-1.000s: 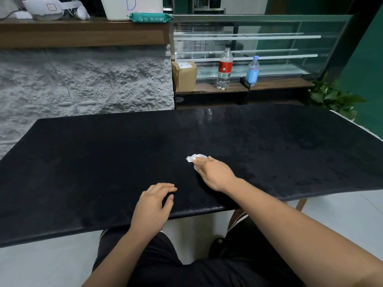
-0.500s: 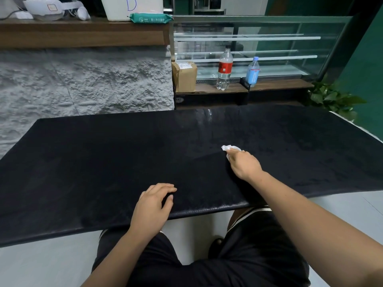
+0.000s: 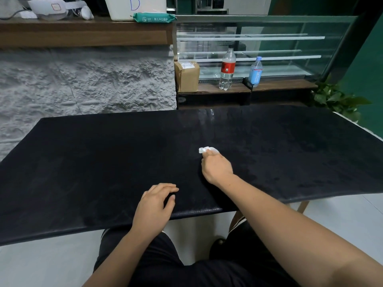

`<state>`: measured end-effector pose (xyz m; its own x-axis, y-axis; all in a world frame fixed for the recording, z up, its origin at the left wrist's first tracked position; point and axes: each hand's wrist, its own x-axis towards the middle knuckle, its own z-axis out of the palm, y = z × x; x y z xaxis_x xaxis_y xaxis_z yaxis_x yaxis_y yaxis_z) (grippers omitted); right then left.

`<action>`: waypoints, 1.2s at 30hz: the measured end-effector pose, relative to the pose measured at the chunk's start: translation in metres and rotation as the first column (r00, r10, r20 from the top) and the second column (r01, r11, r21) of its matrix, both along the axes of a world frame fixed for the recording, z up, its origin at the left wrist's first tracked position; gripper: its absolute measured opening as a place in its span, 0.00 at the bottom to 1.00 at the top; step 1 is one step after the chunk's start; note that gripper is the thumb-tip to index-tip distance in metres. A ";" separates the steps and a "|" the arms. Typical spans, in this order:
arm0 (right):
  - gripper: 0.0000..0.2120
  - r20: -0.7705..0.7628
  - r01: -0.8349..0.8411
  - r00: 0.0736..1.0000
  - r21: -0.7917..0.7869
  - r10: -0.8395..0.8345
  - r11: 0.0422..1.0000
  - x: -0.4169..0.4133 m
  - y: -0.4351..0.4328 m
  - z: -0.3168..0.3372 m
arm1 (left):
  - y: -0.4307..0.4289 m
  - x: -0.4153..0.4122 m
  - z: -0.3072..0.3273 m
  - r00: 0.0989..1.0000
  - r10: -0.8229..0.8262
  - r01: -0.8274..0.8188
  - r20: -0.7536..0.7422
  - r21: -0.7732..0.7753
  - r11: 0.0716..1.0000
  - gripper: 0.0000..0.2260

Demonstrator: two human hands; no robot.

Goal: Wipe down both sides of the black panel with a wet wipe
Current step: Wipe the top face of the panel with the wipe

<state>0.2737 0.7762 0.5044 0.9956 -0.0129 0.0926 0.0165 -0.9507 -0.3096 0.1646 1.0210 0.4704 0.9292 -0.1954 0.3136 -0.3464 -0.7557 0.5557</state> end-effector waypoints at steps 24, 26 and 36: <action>0.21 -0.081 -0.335 0.939 0.023 0.336 0.942 0.018 -0.024 0.005 | 0.001 0.000 -0.001 1.000 -0.001 0.001 0.005 -0.002 1.000 0.12; 0.22 -0.102 -0.289 0.952 0.016 0.289 0.957 0.020 -0.040 0.008 | 0.001 0.000 -0.001 1.000 -0.001 0.001 0.005 -0.001 1.000 0.12; 0.25 -0.132 -0.045 0.990 -0.011 0.043 0.999 0.029 -0.100 0.016 | 0.001 -0.001 0.001 1.000 -0.005 0.005 -0.001 -0.014 1.000 0.12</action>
<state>0.3032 0.6761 0.5207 0.9987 0.0312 -0.0391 0.0181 -0.9541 -0.2990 0.1635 1.0218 0.4716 0.9285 -0.1958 0.3154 -0.3498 -0.7460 0.5666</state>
